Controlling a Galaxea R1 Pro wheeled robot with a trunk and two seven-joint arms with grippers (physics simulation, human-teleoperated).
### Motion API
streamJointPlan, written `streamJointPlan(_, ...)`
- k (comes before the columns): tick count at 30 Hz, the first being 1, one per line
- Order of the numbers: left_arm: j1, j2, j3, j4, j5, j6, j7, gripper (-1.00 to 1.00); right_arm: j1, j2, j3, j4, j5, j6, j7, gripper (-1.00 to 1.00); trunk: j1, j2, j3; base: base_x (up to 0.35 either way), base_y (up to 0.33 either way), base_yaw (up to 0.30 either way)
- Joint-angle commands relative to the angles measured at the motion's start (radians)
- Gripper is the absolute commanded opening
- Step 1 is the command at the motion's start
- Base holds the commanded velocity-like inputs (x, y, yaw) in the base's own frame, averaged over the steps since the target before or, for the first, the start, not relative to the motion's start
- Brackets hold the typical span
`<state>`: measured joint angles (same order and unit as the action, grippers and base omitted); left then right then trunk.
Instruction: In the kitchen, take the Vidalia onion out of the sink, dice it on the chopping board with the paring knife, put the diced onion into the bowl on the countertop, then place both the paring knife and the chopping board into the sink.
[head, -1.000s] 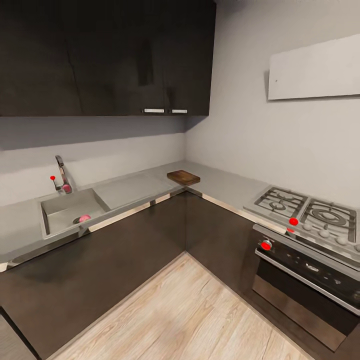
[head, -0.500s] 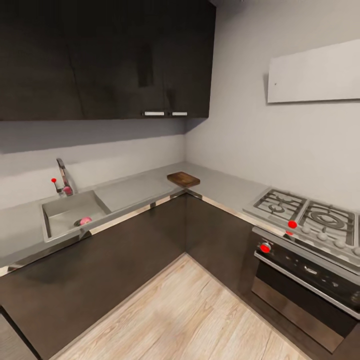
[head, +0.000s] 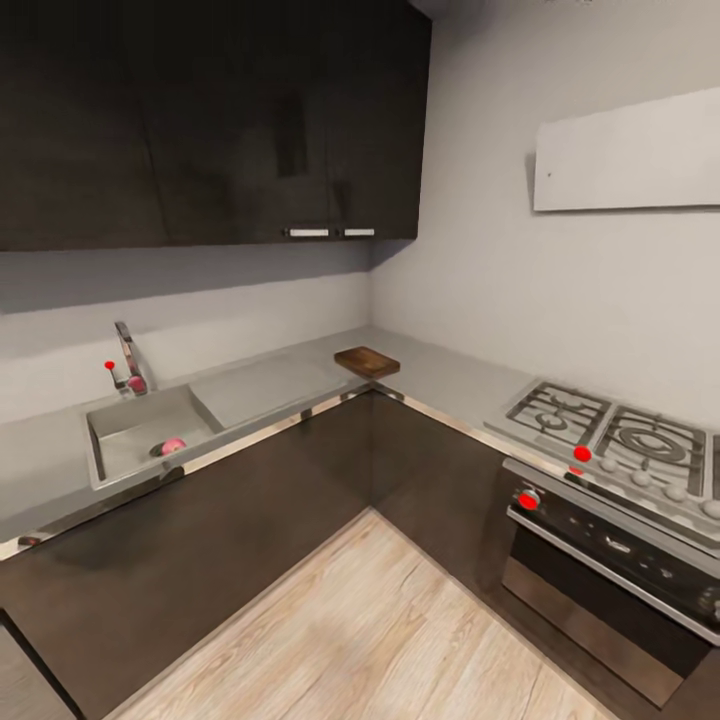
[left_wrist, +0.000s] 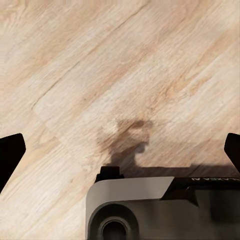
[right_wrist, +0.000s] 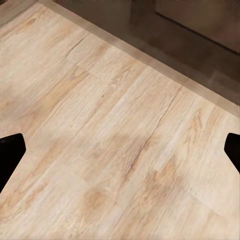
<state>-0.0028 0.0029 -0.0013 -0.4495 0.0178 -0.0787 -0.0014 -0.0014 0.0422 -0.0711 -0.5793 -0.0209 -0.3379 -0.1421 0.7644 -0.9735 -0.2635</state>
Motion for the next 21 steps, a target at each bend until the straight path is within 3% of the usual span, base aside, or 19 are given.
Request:
streamJointPlan(1,0.000,0.000,0.000,0.000,0.002,-0.003,0.000,1.00,0.000,0.001,-0.003,-0.001,-0.002,-0.003,0.001,1.00,-0.004,0.007,0.002,0.000,0.000,0.000)
streamJointPlan(21,0.000,0.000,0.000,0.000,0.001,-0.003,0.000,1.00,0.000,0.001,-0.003,-0.001,-0.002,-0.003,0.001,1.00,-0.081,0.147,0.065,0.000,0.000,0.000)
